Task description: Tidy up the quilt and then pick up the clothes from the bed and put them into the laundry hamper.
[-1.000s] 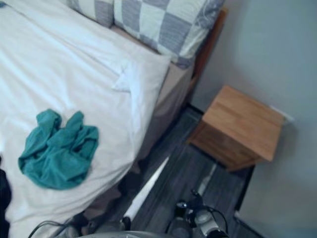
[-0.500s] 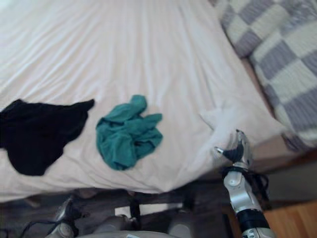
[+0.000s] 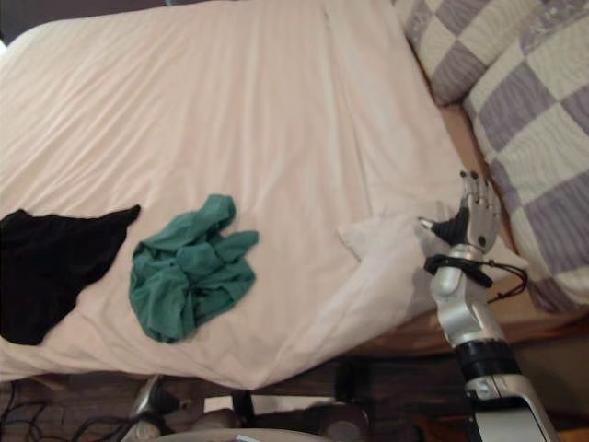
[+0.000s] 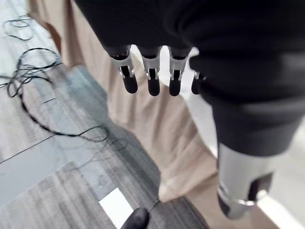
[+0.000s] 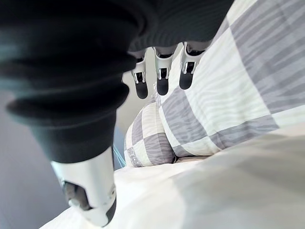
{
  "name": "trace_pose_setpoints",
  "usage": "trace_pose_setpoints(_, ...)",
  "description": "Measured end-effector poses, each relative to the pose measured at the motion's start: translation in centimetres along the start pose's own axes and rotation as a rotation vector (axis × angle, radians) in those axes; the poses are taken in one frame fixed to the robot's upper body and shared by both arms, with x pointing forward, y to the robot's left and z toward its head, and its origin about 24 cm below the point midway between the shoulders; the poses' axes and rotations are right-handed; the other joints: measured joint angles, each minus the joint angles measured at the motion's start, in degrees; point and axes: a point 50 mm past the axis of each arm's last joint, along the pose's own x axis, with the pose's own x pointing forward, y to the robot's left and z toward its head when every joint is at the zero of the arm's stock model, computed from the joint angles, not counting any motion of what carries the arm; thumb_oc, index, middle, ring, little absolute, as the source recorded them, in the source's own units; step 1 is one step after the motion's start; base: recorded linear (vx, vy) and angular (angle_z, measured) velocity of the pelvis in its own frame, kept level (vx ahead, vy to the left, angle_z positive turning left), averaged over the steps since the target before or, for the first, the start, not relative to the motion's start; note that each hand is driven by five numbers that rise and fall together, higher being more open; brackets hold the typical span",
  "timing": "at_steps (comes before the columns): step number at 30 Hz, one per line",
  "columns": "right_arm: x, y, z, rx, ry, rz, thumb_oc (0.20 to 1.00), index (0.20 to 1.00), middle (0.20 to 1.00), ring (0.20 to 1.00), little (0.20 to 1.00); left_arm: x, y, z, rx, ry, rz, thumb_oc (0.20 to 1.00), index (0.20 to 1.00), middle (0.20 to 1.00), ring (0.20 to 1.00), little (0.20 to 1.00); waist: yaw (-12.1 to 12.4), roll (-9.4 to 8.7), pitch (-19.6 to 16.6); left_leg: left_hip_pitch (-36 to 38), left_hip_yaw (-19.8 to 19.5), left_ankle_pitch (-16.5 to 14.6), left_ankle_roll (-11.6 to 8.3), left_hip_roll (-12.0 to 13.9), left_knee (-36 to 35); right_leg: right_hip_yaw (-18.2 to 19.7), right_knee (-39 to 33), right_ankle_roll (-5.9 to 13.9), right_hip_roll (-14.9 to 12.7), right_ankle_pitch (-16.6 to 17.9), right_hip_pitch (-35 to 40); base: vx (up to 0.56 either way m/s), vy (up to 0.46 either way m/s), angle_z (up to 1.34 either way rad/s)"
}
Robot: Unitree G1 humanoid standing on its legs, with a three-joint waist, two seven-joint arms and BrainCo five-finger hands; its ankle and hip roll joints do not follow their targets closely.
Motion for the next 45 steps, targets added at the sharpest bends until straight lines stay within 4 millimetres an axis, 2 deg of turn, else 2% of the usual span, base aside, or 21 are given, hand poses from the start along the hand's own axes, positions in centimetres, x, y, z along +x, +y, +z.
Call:
trace_pose_setpoints(2, -0.7, 1.4, -1.2, -0.036, 0.045, 0.094, 1.000, 1.000, 1.000, 1.000, 1.000, 0.6, 0.8, 1.0, 0.018, -0.032, 0.002, 1.000, 1.000, 1.000, 1.000, 1.000, 0.01, -0.50, 0.60, -0.14, -0.49, 0.90, -0.13, 0.00, -0.84, -0.60, -0.28, 0.22, -0.01, 0.01, -0.32, -0.01, 0.016, 0.20)
trace_pose_setpoints(3, -0.8, 1.8, -1.3, -0.043, 0.047, 0.122, 0.442, 0.442, 0.442, 0.442, 0.442, 0.7, 1.0, 1.1, 0.021, -0.039, 0.003, 1.000, 1.000, 1.000, 1.000, 1.000, 0.07, -0.55, 0.69, -0.52, -0.53, 1.04, -0.16, 0.02, -0.84, -0.67, -0.28, 0.49, -0.03, -0.03, -0.67, -0.01, 0.018, 0.10)
trace_pose_setpoints(4, -0.9, 2.1, -1.4, -0.051, 0.049, 0.144, 0.291, 0.291, 0.291, 0.291, 0.291, 0.6, 1.0, 1.0, 0.026, -0.035, 0.000, 1.000, 1.000, 1.000, 1.000, 1.000, 0.07, -0.45, 0.75, -0.76, -0.56, 1.15, -0.15, 0.02, -0.84, -0.84, -0.28, 0.88, -0.07, -0.32, -0.93, 0.00, 0.000, 0.00)
trace_pose_setpoints(5, -0.9, 2.4, -1.6, -0.057, 0.057, 0.167, 0.200, 0.200, 0.200, 0.200, 0.200, 0.6, 1.1, 0.9, 0.036, -0.035, -0.004, 1.000, 1.000, 1.000, 1.000, 1.000, 0.12, -0.27, 0.89, -0.94, -0.52, 1.26, -0.15, 0.00, -0.83, -0.79, -0.29, 0.94, -0.15, -0.29, -1.14, 0.01, 0.032, 0.03)
trace_pose_setpoints(9, -1.0, 2.9, -2.3, -0.028, 0.101, 0.226, 0.200, 0.200, 0.200, 0.200, 0.200, 0.4, 0.9, 0.4, 0.045, -0.023, -0.017, 1.000, 1.000, 1.000, 1.000, 1.000, -0.04, 0.95, 1.87, -0.93, -0.67, 1.58, -0.12, 0.00, -0.73, -0.98, -0.26, 0.76, -0.07, 0.04, -1.05, -0.01, 0.039, 0.01)
trace_pose_setpoints(12, -1.1, 2.3, -2.6, 0.015, 0.119, 0.204, 0.200, 0.200, 0.200, 0.200, 0.200, 0.5, 1.0, 0.4, 0.047, -0.021, -0.017, 1.000, 1.000, 1.000, 1.000, 1.000, -1.35, 0.73, 3.16, -0.82, -0.65, 1.79, -0.13, 0.03, -0.50, -0.92, 0.05, 0.84, 0.04, 0.46, -1.01, -0.02, 0.057, 0.00)
trace_pose_setpoints(15, -3.6, 1.2, -5.0, 0.015, 0.167, 0.198, 0.200, 0.200, 0.200, 0.200, 0.200, 0.7, 1.6, 0.0, 0.059, 0.005, -0.012, 1.000, 1.000, 1.000, 1.000, 1.000, -2.20, -0.58, 4.17, 0.12, -0.45, 1.67, -0.25, -0.13, -0.48, -0.74, 0.07, 0.90, 0.02, 0.52, -0.38, -0.01, 0.072, -0.02)
trace_pose_setpoints(16, -4.2, 0.7, -5.8, 0.011, 0.189, 0.188, 0.451, 0.451, 0.451, 0.451, 0.451, 0.8, 1.7, -0.3, 0.063, 0.022, -0.011, 1.000, 1.000, 1.000, 1.000, 1.000, -2.37, -1.17, 4.53, 0.56, -0.31, 1.58, -0.26, -0.12, -0.51, -0.42, 0.07, 0.92, -0.02, 0.53, 0.06, -0.01, 0.063, -0.10)
trace_pose_setpoints(17, -5.4, 0.1, -7.0, 0.008, 0.231, 0.174, 0.586, 0.586, 0.586, 0.586, 0.586, 0.8, 1.9, -0.4, 0.055, 0.034, -0.006, 1.000, 1.000, 1.000, 1.000, 1.000, -2.92, -1.79, 4.79, 1.01, -0.06, 1.48, -0.28, -0.20, -0.53, 0.00, 0.08, 0.95, 0.02, 0.55, 0.30, -0.01, 0.070, -0.12)
trace_pose_setpoints(18, -6.4, -0.4, -8.0, 0.011, 0.273, 0.160, 1.000, 1.000, 1.000, 1.000, 1.000, 0.8, 1.9, -0.7, 0.055, 0.048, -0.007, 1.000, 1.000, 1.000, 1.000, 1.000, -2.79, -1.98, 4.78, 1.54, 0.18, 1.36, -0.22, -0.12, -0.69, 0.17, 0.06, 0.95, -0.04, 0.54, 0.85, -0.01, 0.052, -0.14)
trace_pose_setpoints(22, -9.7, -0.8, -10.2, -0.031, 0.397, 0.119, 1.000, 1.000, 1.000, 1.000, 1.000, 0.6, 1.8, -1.3, 0.062, 0.064, -0.012, 1.000, 1.000, 1.000, 1.000, 1.000, -5.11, -2.96, 4.69, 3.48, 2.19, 0.78, -0.12, -0.20, -0.85, 1.97, -0.26, 1.52, 0.09, 0.06, 1.12, 0.01, 0.057, -0.26)
trace_pose_setpoints(26, -12.6, -2.8, -11.5, -0.160, 0.483, -0.086, 1.000, 1.000, 1.000, 1.000, 1.000, 0.0, 0.2, -1.4, 0.058, 0.069, -0.051, 1.000, 1.000, 1.000, 1.000, 1.000, -7.62, -1.86, 2.56, 3.92, 3.63, 0.54, -0.07, -0.33, -0.88, 3.31, -0.27, 1.71, 0.11, -0.29, 0.73, 0.00, 0.054, -0.20)
trace_pose_setpoints(29, -12.5, -4.2, -10.7, -0.149, 0.504, -0.275, 1.000, 1.000, 1.000, 1.000, 1.000, -0.5, -1.2, -1.8, 0.059, 0.090, -0.085, 1.000, 1.000, 1.000, 1.000, 1.000, -9.46, -1.30, 1.27, 5.16, 5.21, 0.14, -0.37, -0.37, -0.90, 5.11, -0.27, 1.75, 0.39, -0.24, 0.76, 0.02, 0.075, -0.33)
trace_pose_setpoints(33, -10.5, -6.3, -8.4, -0.087, 0.410, -0.460, 1.000, 1.000, 1.000, 1.000, 1.000, -0.8, -2.1, -1.9, 0.067, 0.103, -0.107, 1.000, 1.000, 1.000, 1.000, 1.000, -9.97, -0.99, -1.19, 5.37, 5.93, 0.00, -0.24, -0.40, -0.90, 5.48, -0.27, 1.85, 0.38, -0.17, 0.79, 0.01, 0.020, -0.07)
trace_pose_setpoints(34, -9.2, -6.7, -6.8, -0.018, 0.353, -0.498, 0.937, 0.937, 0.937, 0.937, 0.937, -0.9, -2.1, -2.0, 0.067, 0.106, -0.109, 1.000, 1.000, 1.000, 1.000, 1.000, -9.97, -1.22, -1.74, 5.33, 5.93, 0.01, -0.22, -0.40, -0.90, 5.50, -0.26, 1.95, 0.37, -0.10, 0.83, -0.02, -0.002, 0.03)
trace_pose_setpoints(35, -7.8, -6.7, -5.3, 0.042, 0.269, -0.494, 0.376, 0.376, 0.376, 0.376, 0.376, -0.9, -2.1, -2.0, 0.067, 0.106, -0.108, 1.000, 1.000, 1.000, 1.000, 1.000, -9.77, -1.91, -2.44, 5.28, 5.92, 0.09, -0.23, -0.39, -0.90, 5.44, -0.27, 1.97, 0.34, -0.08, 0.85, 0.00, 0.000, 0.00)
trace_pose_setpoints(36, -7.1, -6.4, -4.5, 0.065, 0.221, -0.457, 0.213, 0.213, 0.213, 0.213, 0.213, -0.8, -2.1, -2.1, 0.069, 0.106, -0.108, 1.000, 1.000, 1.000, 1.000, 1.000, -9.08, -1.95, -2.74, 5.25, 5.90, 0.14, -0.22, -0.38, -0.90, 5.35, -0.26, 1.97, 0.30, -0.08, 1.04, 0.01, -0.012, 0.03)
trace_pose_setpoints(40, -4.4, -3.2, -1.8, 0.138, 0.055, -0.178, 0.200, 0.200, 0.200, 0.200, 0.200, -0.6, -1.3, -2.0, 0.083, 0.096, -0.102, 1.000, 1.000, 1.000, 1.000, 1.000, -6.20, -3.95, -3.60, 5.01, 4.53, 0.09, -0.15, -0.18, -0.90, 4.15, -0.28, 1.79, 0.15, -0.24, 1.63, 0.01, -0.042, 0.18)
trace_pose_setpoints(41, -4.2, -1.9, -2.2, 0.132, 0.073, -0.091, 0.200, 0.200, 0.200, 0.200, 0.200, -0.3, -1.0, -1.6, 0.090, 0.079, -0.097, 1.000, 1.000, 1.000, 1.000, 1.000, -4.41, -4.28, -3.78, 3.99, 3.53, 0.62, 0.13, -0.12, -0.87, 2.90, -0.27, 1.73, -0.04, -0.27, 1.58, -0.03, -0.059, 0.39)
trace_pose_setpoints(43, -3.8, -0.4, -2.7, 0.101, 0.092, -0.003, 0.200, 0.200, 0.200, 0.200, 0.200, 0.0, -0.7, -0.9, 0.108, 0.047, -0.100, 1.000, 1.000, 1.000, 1.000, 1.000, -3.96, -4.75, -3.99, 3.22, 2.77, 1.06, 0.15, -0.19, -0.83, 2.27, -0.27, 1.83, -0.12, -0.17, 0.90, -0.04, -0.068, 0.34)
trace_pose_setpoints(45, -3.6, 0.9, -3.7, 0.072, 0.151, 0.057, 0.200, 0.200, 0.200, 0.200, 0.200, 0.1, -0.3, -0.7, 0.109, 0.037, -0.097, 1.000, 1.000, 1.000, 1.000, 1.000, -1.77, -4.70, -3.73, 1.12, 1.47, 1.77, -0.06, -0.21, -0.36, 1.30, -0.25, 2.31, -0.30, 0.23, -0.54, -0.03, -0.030, 0.31)
